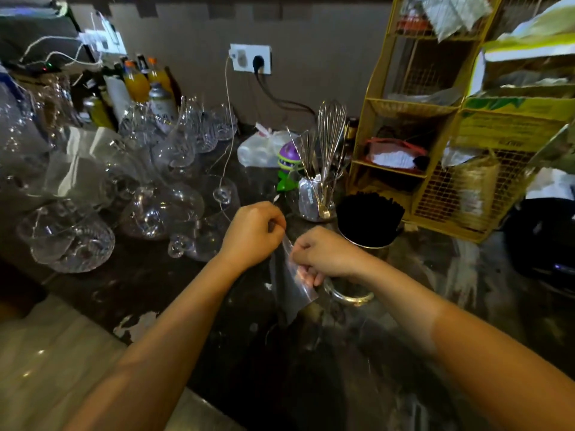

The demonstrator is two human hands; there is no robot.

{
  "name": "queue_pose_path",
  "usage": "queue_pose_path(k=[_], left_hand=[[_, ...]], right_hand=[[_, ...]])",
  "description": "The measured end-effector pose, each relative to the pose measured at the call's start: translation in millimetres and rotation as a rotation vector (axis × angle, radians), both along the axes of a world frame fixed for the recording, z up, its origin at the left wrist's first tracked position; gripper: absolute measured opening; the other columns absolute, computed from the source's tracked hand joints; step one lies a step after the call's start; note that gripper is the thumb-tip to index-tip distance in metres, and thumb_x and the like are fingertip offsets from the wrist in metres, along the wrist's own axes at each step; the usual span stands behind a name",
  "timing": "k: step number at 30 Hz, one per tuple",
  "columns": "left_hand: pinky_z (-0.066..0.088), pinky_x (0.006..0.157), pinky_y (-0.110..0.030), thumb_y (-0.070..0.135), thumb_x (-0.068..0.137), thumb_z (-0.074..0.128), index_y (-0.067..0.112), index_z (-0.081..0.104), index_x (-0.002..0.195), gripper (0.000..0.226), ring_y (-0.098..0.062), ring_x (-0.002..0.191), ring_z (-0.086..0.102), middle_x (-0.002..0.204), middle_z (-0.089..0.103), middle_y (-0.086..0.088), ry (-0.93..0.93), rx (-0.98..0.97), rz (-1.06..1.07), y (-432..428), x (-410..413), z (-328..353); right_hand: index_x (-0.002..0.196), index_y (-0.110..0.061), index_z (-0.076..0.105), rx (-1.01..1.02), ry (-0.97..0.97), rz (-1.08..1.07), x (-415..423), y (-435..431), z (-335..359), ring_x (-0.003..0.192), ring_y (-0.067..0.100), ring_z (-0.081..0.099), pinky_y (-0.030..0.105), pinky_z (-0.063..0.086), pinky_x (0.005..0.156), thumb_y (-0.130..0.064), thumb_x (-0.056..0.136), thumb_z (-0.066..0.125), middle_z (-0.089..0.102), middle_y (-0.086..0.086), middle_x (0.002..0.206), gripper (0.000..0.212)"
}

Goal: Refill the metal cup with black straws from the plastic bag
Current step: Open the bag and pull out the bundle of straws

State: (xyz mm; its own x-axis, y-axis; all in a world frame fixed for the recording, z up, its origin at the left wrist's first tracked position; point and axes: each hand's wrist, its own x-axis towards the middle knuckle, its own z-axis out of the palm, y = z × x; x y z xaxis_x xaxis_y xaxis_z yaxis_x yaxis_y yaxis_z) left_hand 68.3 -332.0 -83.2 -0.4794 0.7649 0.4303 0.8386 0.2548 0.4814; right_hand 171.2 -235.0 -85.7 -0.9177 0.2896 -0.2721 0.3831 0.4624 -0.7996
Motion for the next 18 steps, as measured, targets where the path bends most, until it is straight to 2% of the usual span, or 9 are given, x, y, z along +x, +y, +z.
queue_pose_path(k=[3,5,7,8,10,12,14,18], left_hand=[[0.045,0.082,-0.032,-0.002,0.073,0.057,0.002,0.067,0.082,0.014,-0.028,0.089,0.061,0.093,0.065,-0.018,-0.051,0.032,-0.013,4,5,-5],[0.037,0.089,-0.024,0.003,0.076,0.058,0.005,0.062,0.100,0.025,-0.022,0.102,0.054,0.109,0.058,-0.014,-0.084,0.029,-0.019,5,7,-8],[0.033,0.086,-0.018,0.008,0.078,0.059,0.010,0.055,0.110,0.032,-0.012,0.098,0.049,0.110,0.050,-0.008,-0.146,0.061,0.016,2,10,-12],[0.036,0.080,-0.020,0.011,0.079,0.059,0.012,0.054,0.104,0.026,-0.008,0.087,0.049,0.102,0.050,-0.005,-0.184,0.100,0.058,0,12,-13],[0.039,0.060,-0.022,0.019,0.082,0.058,0.015,0.054,0.080,0.005,-0.005,0.063,0.049,0.074,0.052,0.001,-0.315,0.110,0.113,-5,15,-16],[0.040,0.047,-0.016,0.027,0.085,0.053,0.017,0.052,0.061,0.026,-0.005,0.045,0.050,0.054,0.052,0.003,-0.537,0.024,0.055,-8,16,-20],[0.037,0.038,-0.009,0.031,0.087,0.049,0.019,0.052,0.053,0.036,-0.003,0.038,0.050,0.047,0.053,0.005,-0.721,-0.072,-0.038,-8,20,-19],[0.035,0.036,-0.012,0.034,0.089,0.044,0.019,0.056,0.056,0.039,-0.006,0.039,0.050,0.038,0.055,0.006,-0.866,-0.137,-0.166,-7,24,-16]], right_hand=[[0.063,-0.013,0.051,-0.034,0.048,-0.069,7,-2,-6,0.043,0.011,0.055,0.016,0.045,0.040,-0.010,0.088,0.048,0.054,0.004,0.054,0.024],[0.063,-0.013,0.052,-0.070,0.076,-0.112,10,-2,-8,0.042,0.009,0.054,0.016,0.045,0.041,-0.012,0.088,0.050,0.055,0.003,0.053,0.025],[0.061,-0.013,0.053,-0.107,0.106,-0.141,13,-1,-9,0.036,0.003,0.052,0.014,0.045,0.040,-0.012,0.088,0.051,0.054,-0.001,0.046,0.026],[0.060,-0.013,0.053,-0.118,0.120,-0.151,15,0,-10,0.035,0.002,0.052,0.013,0.045,0.039,-0.013,0.088,0.052,0.053,-0.004,0.041,0.027],[0.058,-0.013,0.052,-0.144,0.146,-0.164,17,1,-10,0.035,0.001,0.052,0.012,0.045,0.039,-0.014,0.088,0.053,0.054,-0.005,0.033,0.029],[0.057,-0.013,0.051,-0.180,0.177,-0.167,19,0,-10,0.036,0.001,0.053,0.012,0.044,0.039,-0.014,0.087,0.053,0.055,-0.006,0.033,0.030],[0.058,-0.012,0.052,-0.219,0.202,-0.164,20,0,-10,0.036,0.002,0.054,0.012,0.044,0.039,-0.013,0.087,0.054,0.056,-0.005,0.036,0.029],[0.059,-0.013,0.053,-0.267,0.212,-0.142,22,-1,-9,0.036,0.002,0.055,0.011,0.043,0.038,-0.009,0.086,0.054,0.058,-0.009,0.035,0.028]])
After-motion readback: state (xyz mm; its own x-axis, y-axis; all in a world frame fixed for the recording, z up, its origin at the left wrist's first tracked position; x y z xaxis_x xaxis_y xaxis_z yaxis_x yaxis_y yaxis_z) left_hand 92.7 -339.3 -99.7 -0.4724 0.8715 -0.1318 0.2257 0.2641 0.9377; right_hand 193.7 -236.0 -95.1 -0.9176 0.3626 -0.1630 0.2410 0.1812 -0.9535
